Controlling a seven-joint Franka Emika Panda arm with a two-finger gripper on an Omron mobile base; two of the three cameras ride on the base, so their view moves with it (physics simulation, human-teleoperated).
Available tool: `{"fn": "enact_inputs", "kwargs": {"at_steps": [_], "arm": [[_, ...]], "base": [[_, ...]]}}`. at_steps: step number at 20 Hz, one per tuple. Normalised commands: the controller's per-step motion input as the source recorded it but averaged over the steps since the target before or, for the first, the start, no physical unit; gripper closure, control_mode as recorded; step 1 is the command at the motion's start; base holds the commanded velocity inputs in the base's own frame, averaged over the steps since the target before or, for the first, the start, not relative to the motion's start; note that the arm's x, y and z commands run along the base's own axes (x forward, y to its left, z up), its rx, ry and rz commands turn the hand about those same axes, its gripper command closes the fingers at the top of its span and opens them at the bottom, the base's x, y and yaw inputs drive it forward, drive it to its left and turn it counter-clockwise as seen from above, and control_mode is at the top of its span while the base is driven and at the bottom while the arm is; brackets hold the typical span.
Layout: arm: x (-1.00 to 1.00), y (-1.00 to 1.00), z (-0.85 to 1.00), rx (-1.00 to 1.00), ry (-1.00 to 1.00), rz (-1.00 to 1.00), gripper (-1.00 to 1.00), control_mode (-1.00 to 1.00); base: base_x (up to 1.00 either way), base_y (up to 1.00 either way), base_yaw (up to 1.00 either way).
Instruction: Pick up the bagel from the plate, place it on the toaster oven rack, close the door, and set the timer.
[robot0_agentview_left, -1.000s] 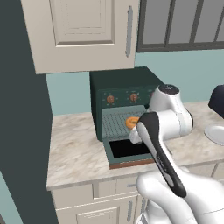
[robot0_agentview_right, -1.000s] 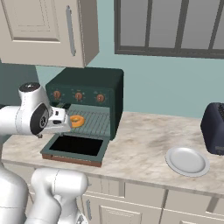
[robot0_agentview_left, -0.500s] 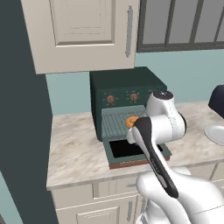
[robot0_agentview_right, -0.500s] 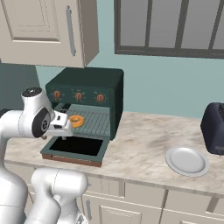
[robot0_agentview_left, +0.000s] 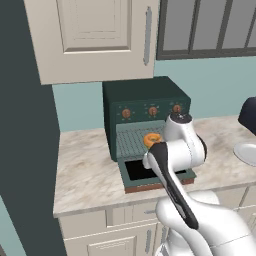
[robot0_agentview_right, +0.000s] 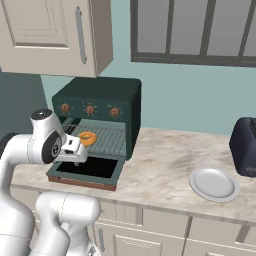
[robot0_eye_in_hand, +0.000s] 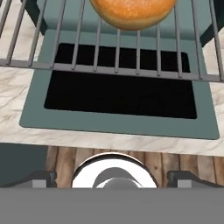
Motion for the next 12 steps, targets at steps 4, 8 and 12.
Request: {"fn": "enact_inputs", "kwargs": {"at_steps": [4, 8, 12], "arm": [[0.39, 0.0, -0.19, 0.0, 0.0, 0.0, -1.0, -1.0], [0.51, 0.0, -0.11, 0.0, 0.0, 0.0, -1.0, -1.0], [0.54, 0.0, -0.06, 0.0, 0.0, 0.0, -1.0, -1.0]], "base": [[0.0, 0.0, 0.0], [0.0, 0.0, 0.0], [0.0, 0.0, 0.0]]}}
